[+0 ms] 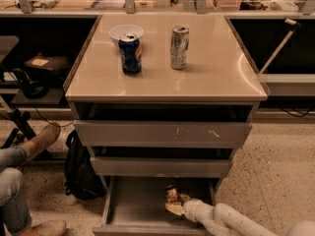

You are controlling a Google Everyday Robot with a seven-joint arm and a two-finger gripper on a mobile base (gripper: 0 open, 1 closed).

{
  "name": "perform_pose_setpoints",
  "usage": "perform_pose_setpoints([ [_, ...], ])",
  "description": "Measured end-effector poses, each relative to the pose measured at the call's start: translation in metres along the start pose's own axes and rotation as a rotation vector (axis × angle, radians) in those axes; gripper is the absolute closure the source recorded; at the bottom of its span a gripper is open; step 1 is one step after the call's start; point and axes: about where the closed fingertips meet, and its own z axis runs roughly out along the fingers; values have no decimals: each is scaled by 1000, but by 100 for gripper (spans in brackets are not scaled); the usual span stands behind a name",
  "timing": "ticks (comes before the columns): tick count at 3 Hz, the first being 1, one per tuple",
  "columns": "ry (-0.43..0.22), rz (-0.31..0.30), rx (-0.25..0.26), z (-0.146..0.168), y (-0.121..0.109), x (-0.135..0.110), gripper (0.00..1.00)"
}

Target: Place orange can into bottom drawer

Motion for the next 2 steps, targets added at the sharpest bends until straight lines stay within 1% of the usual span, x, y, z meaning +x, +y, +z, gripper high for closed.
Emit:
perform_pose_setpoints([
  [1,0,0,0,0,0,0,12],
  [2,0,0,0,0,0,0,0],
])
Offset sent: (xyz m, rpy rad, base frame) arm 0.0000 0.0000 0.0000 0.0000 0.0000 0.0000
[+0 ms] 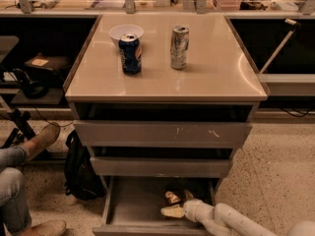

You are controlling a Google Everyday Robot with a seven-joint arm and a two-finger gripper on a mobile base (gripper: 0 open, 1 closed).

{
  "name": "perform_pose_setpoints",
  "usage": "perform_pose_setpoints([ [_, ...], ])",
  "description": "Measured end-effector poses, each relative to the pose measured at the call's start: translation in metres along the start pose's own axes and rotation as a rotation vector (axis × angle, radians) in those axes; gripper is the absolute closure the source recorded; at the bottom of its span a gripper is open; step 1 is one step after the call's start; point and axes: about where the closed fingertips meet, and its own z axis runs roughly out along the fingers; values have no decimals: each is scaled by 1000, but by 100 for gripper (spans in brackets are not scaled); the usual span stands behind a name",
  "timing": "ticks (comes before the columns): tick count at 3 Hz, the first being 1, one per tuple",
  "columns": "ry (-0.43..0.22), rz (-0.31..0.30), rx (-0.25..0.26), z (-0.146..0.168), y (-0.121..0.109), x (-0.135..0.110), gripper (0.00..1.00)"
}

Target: Place orange can into bottom drawer

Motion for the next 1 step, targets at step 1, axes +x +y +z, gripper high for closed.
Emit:
perform_pose_setpoints([
  [1,0,0,0,0,0,0,0],
])
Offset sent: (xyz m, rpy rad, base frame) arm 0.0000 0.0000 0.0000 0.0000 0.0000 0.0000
